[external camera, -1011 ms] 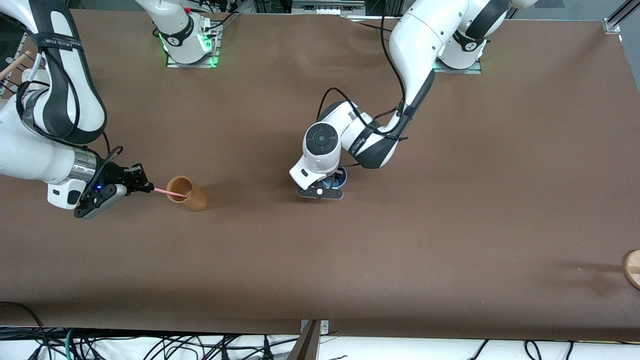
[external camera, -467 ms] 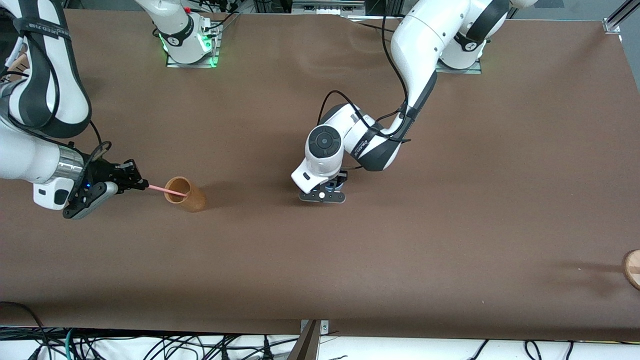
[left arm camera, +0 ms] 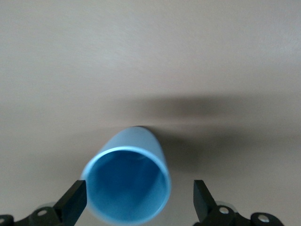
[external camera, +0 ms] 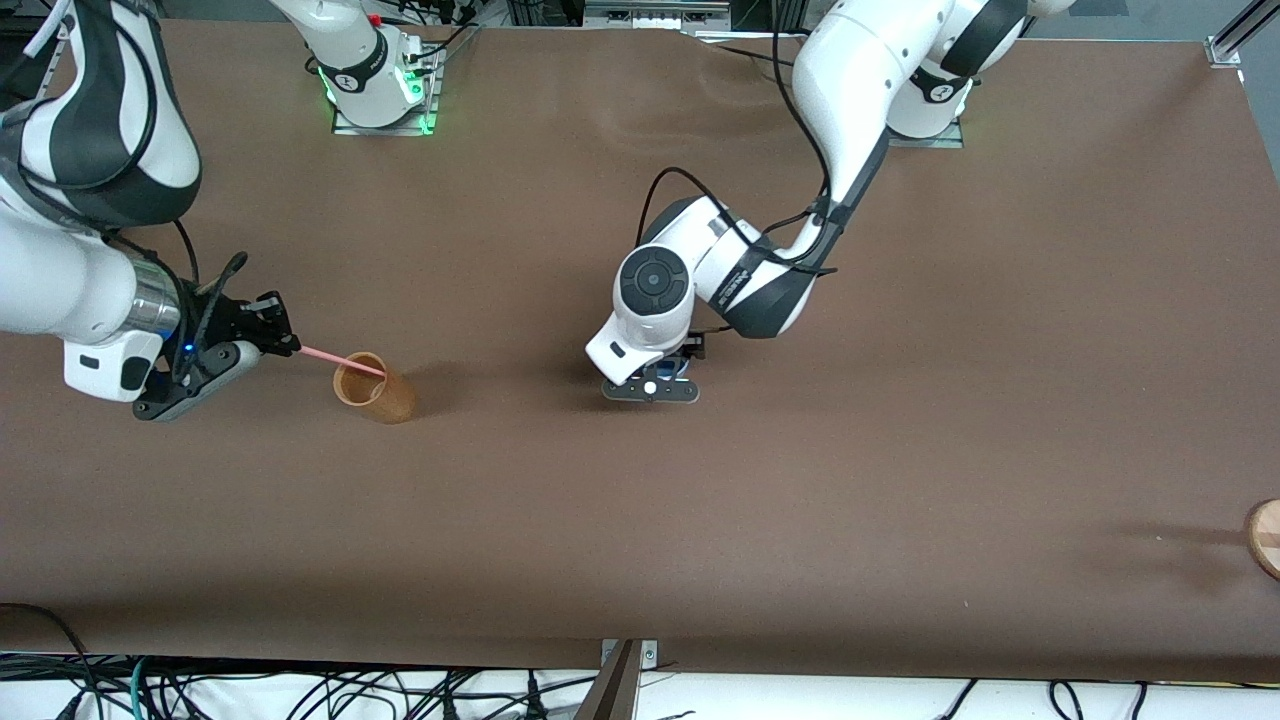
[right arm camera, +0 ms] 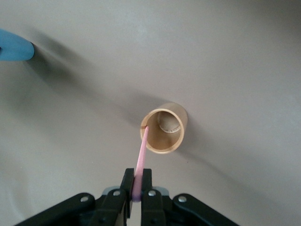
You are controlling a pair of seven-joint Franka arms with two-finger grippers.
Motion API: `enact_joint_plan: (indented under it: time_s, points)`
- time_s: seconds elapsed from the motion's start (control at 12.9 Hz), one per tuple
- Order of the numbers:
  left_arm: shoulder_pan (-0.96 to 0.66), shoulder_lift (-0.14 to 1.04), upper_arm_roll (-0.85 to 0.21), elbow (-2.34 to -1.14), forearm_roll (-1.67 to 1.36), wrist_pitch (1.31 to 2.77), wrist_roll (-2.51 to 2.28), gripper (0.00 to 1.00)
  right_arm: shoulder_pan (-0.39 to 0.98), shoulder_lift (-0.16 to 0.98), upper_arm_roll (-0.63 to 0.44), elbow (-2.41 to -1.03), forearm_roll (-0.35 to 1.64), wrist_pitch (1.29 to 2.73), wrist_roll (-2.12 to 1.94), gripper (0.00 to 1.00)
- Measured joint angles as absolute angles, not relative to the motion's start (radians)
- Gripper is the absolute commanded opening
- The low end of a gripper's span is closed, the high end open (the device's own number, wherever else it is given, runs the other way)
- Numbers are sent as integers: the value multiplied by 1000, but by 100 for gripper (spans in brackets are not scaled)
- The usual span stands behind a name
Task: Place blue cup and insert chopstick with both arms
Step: 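Set the blue cup mid-table with the left gripper while the right gripper lifts the chopstick, then carry the pink chopstick above the blue cup with the right gripper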
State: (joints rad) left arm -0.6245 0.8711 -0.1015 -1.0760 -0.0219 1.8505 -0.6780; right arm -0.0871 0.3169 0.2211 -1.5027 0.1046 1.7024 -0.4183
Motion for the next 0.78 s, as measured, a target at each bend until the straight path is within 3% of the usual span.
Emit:
enact_joint_plan:
  time_s: [0.39,0.78]
  points:
    - [-479,650,-93,-1061,-32,1614,-590,100,-87,312,268,-1411,67,1593,-362,2]
    - [-134,410,-47,-1107,-73,1466,-133,100,-45,298,369,-1340,63,1475,-73,2]
